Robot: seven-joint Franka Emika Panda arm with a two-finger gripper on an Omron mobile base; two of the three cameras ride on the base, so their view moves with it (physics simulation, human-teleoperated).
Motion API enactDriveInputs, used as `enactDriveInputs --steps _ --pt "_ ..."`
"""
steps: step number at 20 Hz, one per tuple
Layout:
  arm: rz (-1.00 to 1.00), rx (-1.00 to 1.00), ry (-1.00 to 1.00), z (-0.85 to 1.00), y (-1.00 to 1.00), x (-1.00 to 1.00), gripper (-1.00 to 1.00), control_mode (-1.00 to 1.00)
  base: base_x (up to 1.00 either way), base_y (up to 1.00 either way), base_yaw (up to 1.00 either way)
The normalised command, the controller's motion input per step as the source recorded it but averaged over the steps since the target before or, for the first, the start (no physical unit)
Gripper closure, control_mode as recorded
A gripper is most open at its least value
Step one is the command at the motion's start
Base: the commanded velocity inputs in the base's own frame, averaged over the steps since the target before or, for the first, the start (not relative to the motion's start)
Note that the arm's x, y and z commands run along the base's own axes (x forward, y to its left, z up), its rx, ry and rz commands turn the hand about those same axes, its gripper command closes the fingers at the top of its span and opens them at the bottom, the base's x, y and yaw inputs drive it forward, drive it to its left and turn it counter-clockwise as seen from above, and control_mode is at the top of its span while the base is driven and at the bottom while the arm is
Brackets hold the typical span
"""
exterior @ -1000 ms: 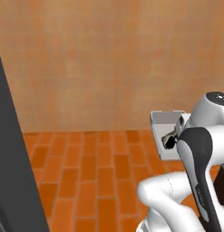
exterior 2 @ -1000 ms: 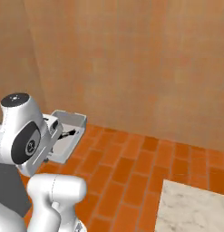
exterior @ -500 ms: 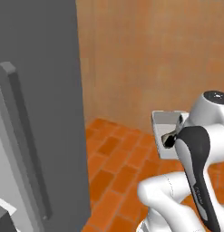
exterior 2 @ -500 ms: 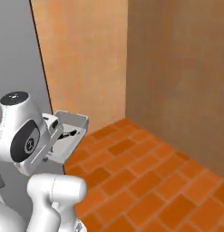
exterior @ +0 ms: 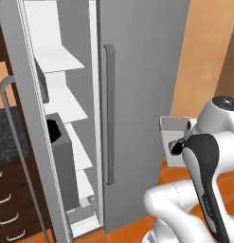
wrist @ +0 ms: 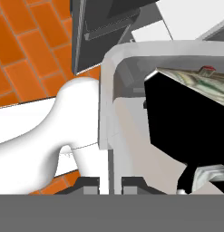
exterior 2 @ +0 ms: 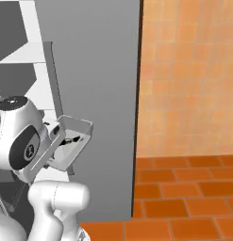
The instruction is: Take the meat container that has the fish and place it on the second highest rack of the freezer. Then take the vegetable container that has the lemon wedge and mushroom and place it on the highest rack of the freezer.
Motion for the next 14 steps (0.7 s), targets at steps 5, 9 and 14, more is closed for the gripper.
enactDriveInputs --steps 5,9,14 --pt "0.0 0.0 0.0 0.0 0.0 0.0 1.0 1.0 0.03 0.0 1.0" --pt "0.0 0.0 0.0 0.0 0.0 0.0 1.0 1.0 0.37 -0.4 0.9" --pt "0.0 0.0 0.0 0.0 0.0 0.0 1.0 1.0 0.57 -0.43 0.47"
